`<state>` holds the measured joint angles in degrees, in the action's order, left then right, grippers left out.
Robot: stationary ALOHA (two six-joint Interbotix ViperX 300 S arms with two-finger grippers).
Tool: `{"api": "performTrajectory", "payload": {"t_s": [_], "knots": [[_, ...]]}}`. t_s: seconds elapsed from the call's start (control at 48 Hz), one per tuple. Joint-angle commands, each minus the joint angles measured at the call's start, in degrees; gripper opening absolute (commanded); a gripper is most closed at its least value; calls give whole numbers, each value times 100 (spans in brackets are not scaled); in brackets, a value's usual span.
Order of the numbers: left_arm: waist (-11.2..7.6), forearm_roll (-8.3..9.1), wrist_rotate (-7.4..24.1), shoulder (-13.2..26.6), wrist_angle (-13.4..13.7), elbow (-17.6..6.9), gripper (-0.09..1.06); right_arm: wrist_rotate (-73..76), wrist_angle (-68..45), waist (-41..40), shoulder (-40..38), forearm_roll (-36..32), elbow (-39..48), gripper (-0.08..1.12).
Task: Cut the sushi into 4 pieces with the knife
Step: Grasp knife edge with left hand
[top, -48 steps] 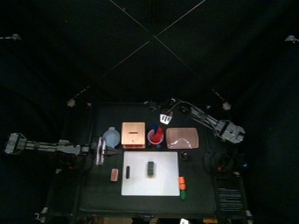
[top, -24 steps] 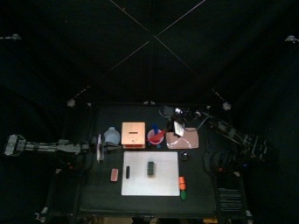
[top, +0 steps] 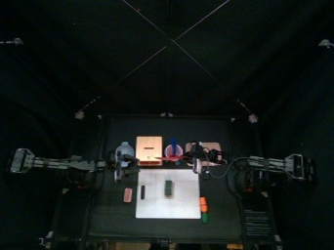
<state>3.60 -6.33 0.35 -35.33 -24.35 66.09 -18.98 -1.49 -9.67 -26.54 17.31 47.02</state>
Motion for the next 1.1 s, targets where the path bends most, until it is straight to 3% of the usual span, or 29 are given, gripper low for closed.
{"api": "performTrajectory", "payload": {"t_s": [0.021,0.188,0.5,0.854,1.104], "knots": [[44,123,9,404,-141,-343,92,0,-413,176,-9,-79,44,5],[53,272,18,932,-281,-510,92,-9,-791,510,35,-211,149,5],[62,387,9,1450,-993,-589,92,0,-1037,861,-9,-325,202,5],[53,466,9,1784,-1072,-756,89,0,-1134,888,-79,-325,220,5],[79,492,18,1881,-1134,-844,73,0,-1143,923,-88,-325,246,5]]}}
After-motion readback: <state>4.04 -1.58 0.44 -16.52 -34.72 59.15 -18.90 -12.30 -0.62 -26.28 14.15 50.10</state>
